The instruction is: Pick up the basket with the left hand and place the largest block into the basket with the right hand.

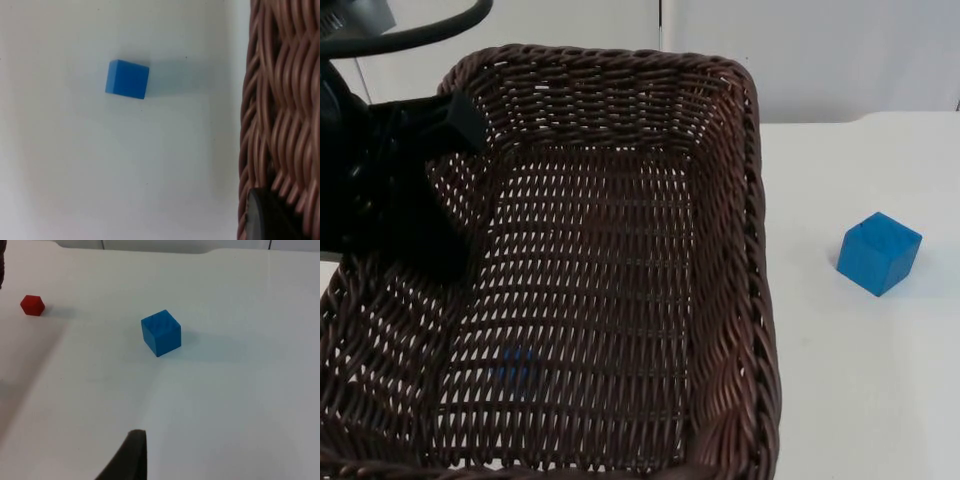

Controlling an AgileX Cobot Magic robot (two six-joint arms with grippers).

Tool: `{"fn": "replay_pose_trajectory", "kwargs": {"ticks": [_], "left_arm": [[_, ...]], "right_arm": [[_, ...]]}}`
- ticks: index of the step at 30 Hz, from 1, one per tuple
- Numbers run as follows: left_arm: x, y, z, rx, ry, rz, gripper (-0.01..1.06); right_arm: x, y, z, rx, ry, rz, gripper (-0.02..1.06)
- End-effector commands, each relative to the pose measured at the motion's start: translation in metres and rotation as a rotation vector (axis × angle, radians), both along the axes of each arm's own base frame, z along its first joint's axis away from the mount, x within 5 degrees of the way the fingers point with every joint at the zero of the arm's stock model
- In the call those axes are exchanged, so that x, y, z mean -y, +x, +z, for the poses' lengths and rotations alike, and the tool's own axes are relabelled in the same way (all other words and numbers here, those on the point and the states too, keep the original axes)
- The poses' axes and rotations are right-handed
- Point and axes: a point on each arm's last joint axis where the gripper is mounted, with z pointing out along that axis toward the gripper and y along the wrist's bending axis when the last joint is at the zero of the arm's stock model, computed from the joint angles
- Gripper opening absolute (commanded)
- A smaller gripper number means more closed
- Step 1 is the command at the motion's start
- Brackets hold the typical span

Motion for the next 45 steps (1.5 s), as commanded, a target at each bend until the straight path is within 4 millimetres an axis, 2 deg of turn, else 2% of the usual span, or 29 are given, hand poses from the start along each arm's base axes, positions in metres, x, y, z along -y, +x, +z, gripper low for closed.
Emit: {"fn": "replay_pose_trajectory", "kwargs": {"ticks": [1, 15, 16, 20, 21, 25, 27, 32, 35, 36, 39, 40, 44, 45], "left_arm": [[0.001, -0.001, 0.004, 0.01, -0.029, 0.015, 0.0], [0.001, -0.001, 0.004, 0.008, -0.029, 0.014, 0.0], [0.001, -0.001, 0.004, 0.008, -0.029, 0.014, 0.0], [0.001, -0.001, 0.004, 0.008, -0.029, 0.014, 0.0], [0.001, -0.001, 0.004, 0.008, -0.029, 0.014, 0.0], [0.001, -0.001, 0.004, 0.008, -0.029, 0.014, 0.0], [0.001, -0.001, 0.004, 0.008, -0.029, 0.014, 0.0], [0.001, -0.001, 0.004, 0.008, -0.029, 0.014, 0.0], [0.001, -0.001, 0.004, 0.009, -0.032, 0.017, 0.0], [0.001, -0.001, 0.004, 0.009, -0.032, 0.017, 0.0], [0.001, -0.001, 0.004, 0.009, -0.032, 0.017, 0.0], [0.001, -0.001, 0.004, 0.009, -0.032, 0.017, 0.0], [0.001, 0.0, 0.004, 0.015, -0.033, 0.019, 0.0], [0.001, 0.0, 0.004, 0.015, -0.033, 0.019, 0.0]], "right_arm": [[-0.001, 0.009, 0.009, 0.013, 0.001, -0.008, 1.05], [-0.009, 0.089, 0.039, -0.147, -0.034, -0.004, 1.05], [-0.009, 0.089, 0.039, -0.147, -0.034, -0.004, 1.05], [-0.012, 0.114, 0.05, -0.167, -0.037, -0.004, 1.05], [-0.012, 0.114, 0.05, -0.167, -0.037, -0.004, 1.05], [-0.016, 0.144, 0.061, -0.177, -0.04, -0.004, 1.05], [-0.016, 0.15, 0.063, -0.177, -0.047, 0.0, 1.05], [-0.02, 0.178, 0.064, -0.222, -0.075, 0.017, 1.05], [-0.022, 0.204, 0.059, -0.273, -0.092, 0.027, 1.05], [-0.022, 0.204, 0.059, -0.273, -0.092, 0.027, 1.05], [-0.025, 0.227, 0.051, -0.311, -0.128, 0.055, 1.05], [-0.025, 0.227, 0.051, -0.311, -0.128, 0.055, 1.05], [-0.029, 0.261, 0.042, -0.375, -0.148, 0.073, 1.05], [-0.029, 0.261, 0.042, -0.375, -0.148, 0.073, 1.05]]}}
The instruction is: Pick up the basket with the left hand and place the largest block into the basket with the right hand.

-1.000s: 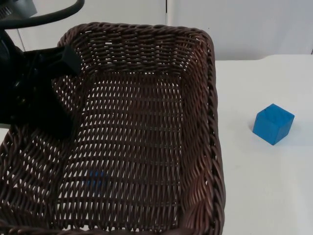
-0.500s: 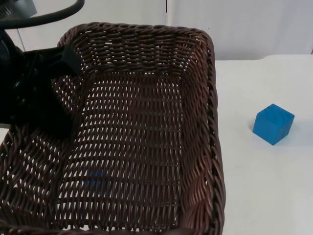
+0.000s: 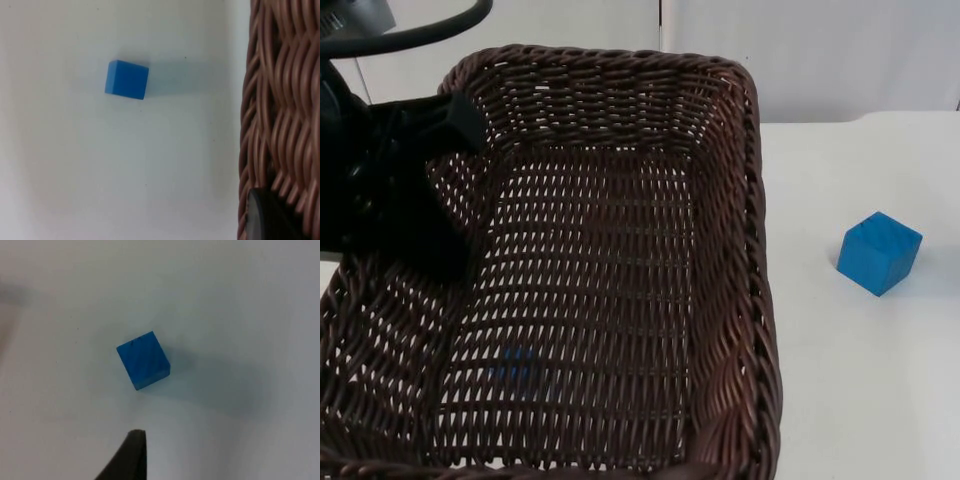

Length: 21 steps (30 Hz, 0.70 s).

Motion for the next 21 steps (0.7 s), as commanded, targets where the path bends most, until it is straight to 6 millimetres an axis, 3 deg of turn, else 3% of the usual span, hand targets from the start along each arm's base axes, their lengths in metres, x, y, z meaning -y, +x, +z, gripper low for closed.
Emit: {"fn": "replay_pose_trajectory", "kwargs": {"ticks": [1, 13, 21], "left_arm": [[0.001, 0.0, 0.005, 0.02, -0.03, 0.022, 0.0], [0.001, 0.001, 0.005, 0.024, -0.034, 0.023, 0.0], [0.0, 0.001, 0.005, 0.025, -0.029, 0.021, 0.0]], "right_arm": [[0.0, 0.013, -0.002, -0.013, -0.012, 0.008, 1.05], [-0.007, 0.075, -0.025, -0.132, -0.079, 0.094, 1.05], [-0.009, 0.091, -0.05, -0.188, -0.082, 0.099, 1.05]]}}
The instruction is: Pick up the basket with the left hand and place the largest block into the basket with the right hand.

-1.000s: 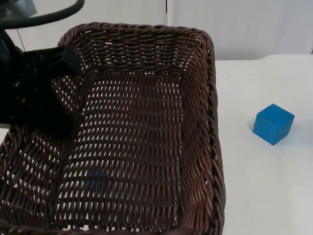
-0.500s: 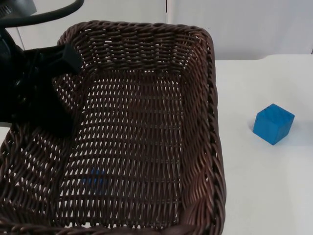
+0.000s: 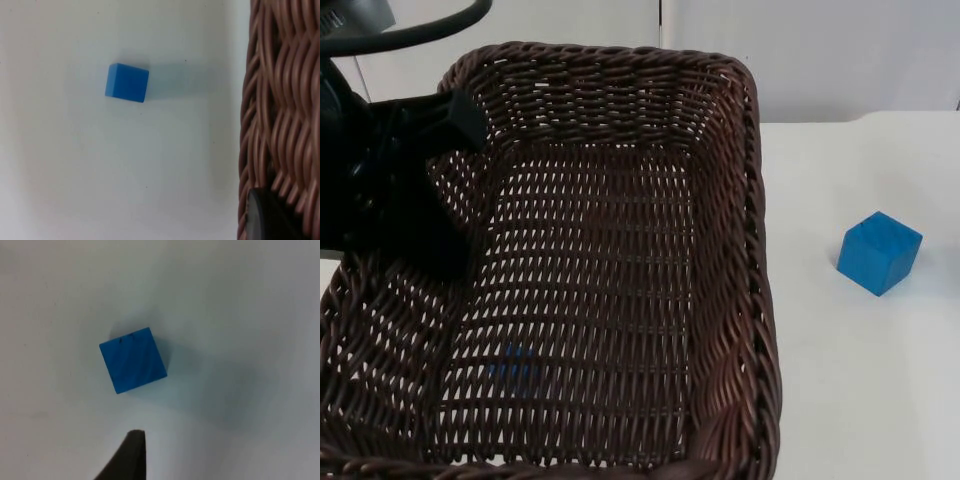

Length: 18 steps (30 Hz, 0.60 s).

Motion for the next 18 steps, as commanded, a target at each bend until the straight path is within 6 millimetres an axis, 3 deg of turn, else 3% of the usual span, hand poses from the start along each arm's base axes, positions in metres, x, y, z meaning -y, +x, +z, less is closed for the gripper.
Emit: {"fn": "replay_pose_trajectory", "kwargs": {"ticks": [1, 5, 13, 18], "left_arm": [[0.0, 0.0, 0.004, 0.018, -0.029, 0.02, 0.0], [0.0, 0.0, 0.004, 0.018, -0.029, 0.02, 0.0], [0.0, 0.0, 0.004, 0.018, -0.029, 0.02, 0.0], [0.0, 0.0, 0.004, 0.019, -0.027, 0.019, 0.0]], "right_arm": [[0.001, 0.006, -0.005, 0.0, -0.005, 0.009, 1.05], [-0.004, 0.011, -0.019, -0.031, -0.016, 0.037, 1.05], [-0.045, 0.025, -0.055, -0.026, -0.043, 0.172, 1.05], [-0.056, 0.032, -0.076, -0.037, -0.059, 0.22, 1.05]]}}
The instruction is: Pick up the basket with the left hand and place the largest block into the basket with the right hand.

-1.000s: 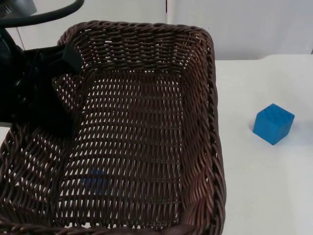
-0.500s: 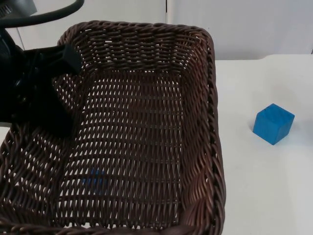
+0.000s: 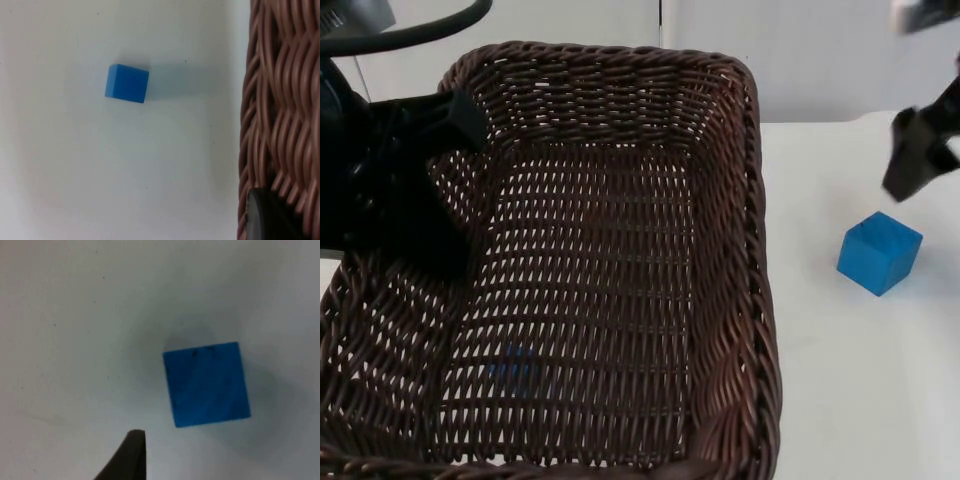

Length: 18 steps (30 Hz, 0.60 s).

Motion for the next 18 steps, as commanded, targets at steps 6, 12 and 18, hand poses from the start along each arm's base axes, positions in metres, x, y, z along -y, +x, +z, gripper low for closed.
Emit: {"fn": "replay_pose_trajectory", "kwargs": {"ticks": [6, 12, 18], "left_arm": [[0.0, 0.0, 0.004, 0.019, -0.025, 0.018, 0.0], [0.0, 0.0, 0.004, 0.024, -0.018, 0.016, 0.0], [-0.001, 0.001, 0.004, 0.027, -0.013, 0.015, 0.0]], "right_arm": [[-0.005, 0.01, -0.024, -0.002, -0.012, 0.024, 1.05], [-0.008, 0.016, -0.035, 0.018, 0.007, 0.012, 1.05], [-0.011, 0.024, -0.055, 0.023, 0.028, -0.008, 1.05]]}}
